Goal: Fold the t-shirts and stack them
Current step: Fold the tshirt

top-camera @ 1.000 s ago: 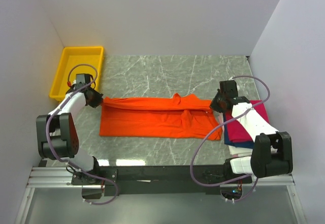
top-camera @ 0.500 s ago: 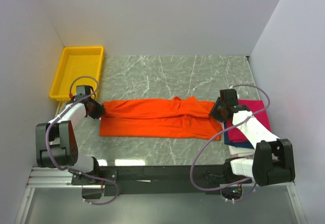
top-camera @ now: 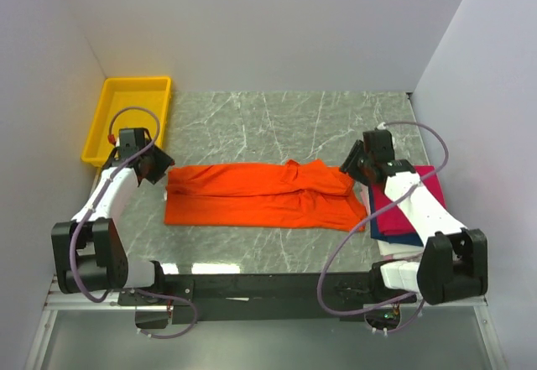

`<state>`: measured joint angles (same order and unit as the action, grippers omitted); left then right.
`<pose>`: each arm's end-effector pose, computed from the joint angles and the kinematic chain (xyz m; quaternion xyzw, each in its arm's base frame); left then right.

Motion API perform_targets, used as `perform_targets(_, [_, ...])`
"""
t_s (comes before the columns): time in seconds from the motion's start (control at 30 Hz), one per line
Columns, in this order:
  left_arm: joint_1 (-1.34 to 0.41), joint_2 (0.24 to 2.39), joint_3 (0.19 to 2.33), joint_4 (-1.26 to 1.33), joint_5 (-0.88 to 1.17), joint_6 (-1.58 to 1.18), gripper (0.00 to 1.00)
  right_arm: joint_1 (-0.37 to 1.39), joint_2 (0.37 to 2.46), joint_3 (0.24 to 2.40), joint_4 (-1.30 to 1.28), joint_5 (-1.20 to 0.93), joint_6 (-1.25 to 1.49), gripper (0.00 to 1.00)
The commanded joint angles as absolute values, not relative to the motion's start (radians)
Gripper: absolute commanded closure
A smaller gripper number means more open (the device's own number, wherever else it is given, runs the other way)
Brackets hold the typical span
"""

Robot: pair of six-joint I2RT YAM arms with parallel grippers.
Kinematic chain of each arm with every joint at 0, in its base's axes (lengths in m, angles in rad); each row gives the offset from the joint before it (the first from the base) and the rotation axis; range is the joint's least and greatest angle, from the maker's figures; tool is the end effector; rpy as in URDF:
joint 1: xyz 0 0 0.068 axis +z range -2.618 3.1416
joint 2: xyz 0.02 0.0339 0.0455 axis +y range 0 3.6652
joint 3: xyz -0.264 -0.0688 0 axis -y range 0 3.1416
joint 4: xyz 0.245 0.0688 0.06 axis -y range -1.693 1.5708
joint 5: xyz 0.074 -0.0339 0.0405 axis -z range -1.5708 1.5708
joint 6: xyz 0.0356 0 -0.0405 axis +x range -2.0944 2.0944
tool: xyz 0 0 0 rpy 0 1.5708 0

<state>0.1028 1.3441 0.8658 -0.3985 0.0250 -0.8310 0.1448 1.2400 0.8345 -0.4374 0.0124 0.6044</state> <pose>0.2745 0.0274 0.2270 -0.4195 0.8416 -0.1321 0.3136 0.2534 0.0365 0.2399 0.2150 0.9094 0.1249 0.3334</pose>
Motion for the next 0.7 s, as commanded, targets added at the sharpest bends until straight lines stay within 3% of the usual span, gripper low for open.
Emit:
perform_targets(0.0, [0.068,1.292,0.934,-0.437,-0.026,-0.781,0.48,0.172,1.324,0.923,-0.414,0.031,0.591,0.47])
perform_targets(0.1, [0.005,1.285,0.948,-0.37,0.012,-0.752,0.46,0.176,1.385,0.951,-0.393,0.034,0.594,0.47])
perform_targets(0.23, [-0.212,1.379,1.005,-0.246,0.133,-0.733,0.43,0.175,1.46,1.009,-0.41,0.072,0.583,0.48])
perform_targets(0.43, [-0.434,1.678,1.225,-0.098,0.273,-0.726,0.42,0.17,1.506,1.016,-0.403,0.067,0.592,0.48])
perform_targets(0.67, [-0.566,1.969,1.498,-0.104,0.334,-0.684,0.41,0.16,1.496,0.999,-0.413,0.061,0.587,0.48])
